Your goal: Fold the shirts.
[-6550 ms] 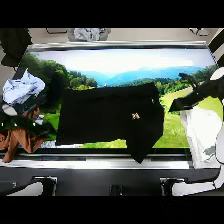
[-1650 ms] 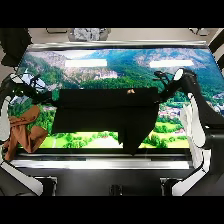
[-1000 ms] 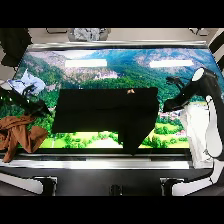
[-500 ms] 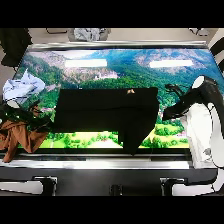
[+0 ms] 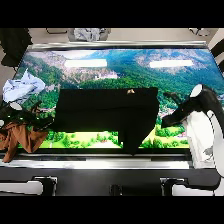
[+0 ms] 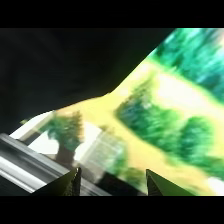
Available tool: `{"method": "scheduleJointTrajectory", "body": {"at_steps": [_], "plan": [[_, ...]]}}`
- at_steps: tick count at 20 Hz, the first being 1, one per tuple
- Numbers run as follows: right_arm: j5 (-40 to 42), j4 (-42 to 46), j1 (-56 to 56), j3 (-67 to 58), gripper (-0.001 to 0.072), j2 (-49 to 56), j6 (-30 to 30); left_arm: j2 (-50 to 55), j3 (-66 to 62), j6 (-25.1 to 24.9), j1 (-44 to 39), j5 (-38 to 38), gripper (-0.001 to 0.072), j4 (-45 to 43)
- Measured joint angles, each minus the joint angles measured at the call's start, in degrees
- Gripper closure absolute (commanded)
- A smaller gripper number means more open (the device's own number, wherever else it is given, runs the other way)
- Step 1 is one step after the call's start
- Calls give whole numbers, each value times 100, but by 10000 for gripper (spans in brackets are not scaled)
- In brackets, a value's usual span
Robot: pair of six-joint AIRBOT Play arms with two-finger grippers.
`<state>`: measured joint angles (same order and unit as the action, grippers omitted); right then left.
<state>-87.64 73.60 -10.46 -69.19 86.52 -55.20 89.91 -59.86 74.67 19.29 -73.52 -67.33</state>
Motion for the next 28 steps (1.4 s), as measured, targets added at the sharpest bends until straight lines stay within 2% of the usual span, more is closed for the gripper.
{"method": "scheduleJointTrajectory", "body": {"at_steps": [6,9,14,15,16,17,18,19,25,28], "plan": [[1281,-1403,2,1891,211,-614,278,-37,9,31,-11,92,674,-33],[1891,-1991,2,2356,213,-697,323,-42,9,28,-11,98,675,-20],[2461,-2717,-2,2763,221,-743,354,-42,9,28,-7,111,675,22],[2527,-2798,2,2835,249,-754,361,-42,9,28,-4,111,675,35],[2568,-2846,0,2894,361,-752,363,-39,13,28,-4,114,675,48],[2616,-2852,2,2959,429,-745,363,-42,13,28,0,116,674,63],[2623,-2852,2,3008,575,-741,363,-39,13,28,0,116,675,76],[2662,-2822,4,3042,674,-734,363,-42,15,28,0,120,674,85],[2833,-2778,13,3038,677,-855,503,-63,-35,-44,-9,127,678,107],[2743,-2688,0,2645,678,-1213,614,-306,-264,-238,4,162,680,20]]}}
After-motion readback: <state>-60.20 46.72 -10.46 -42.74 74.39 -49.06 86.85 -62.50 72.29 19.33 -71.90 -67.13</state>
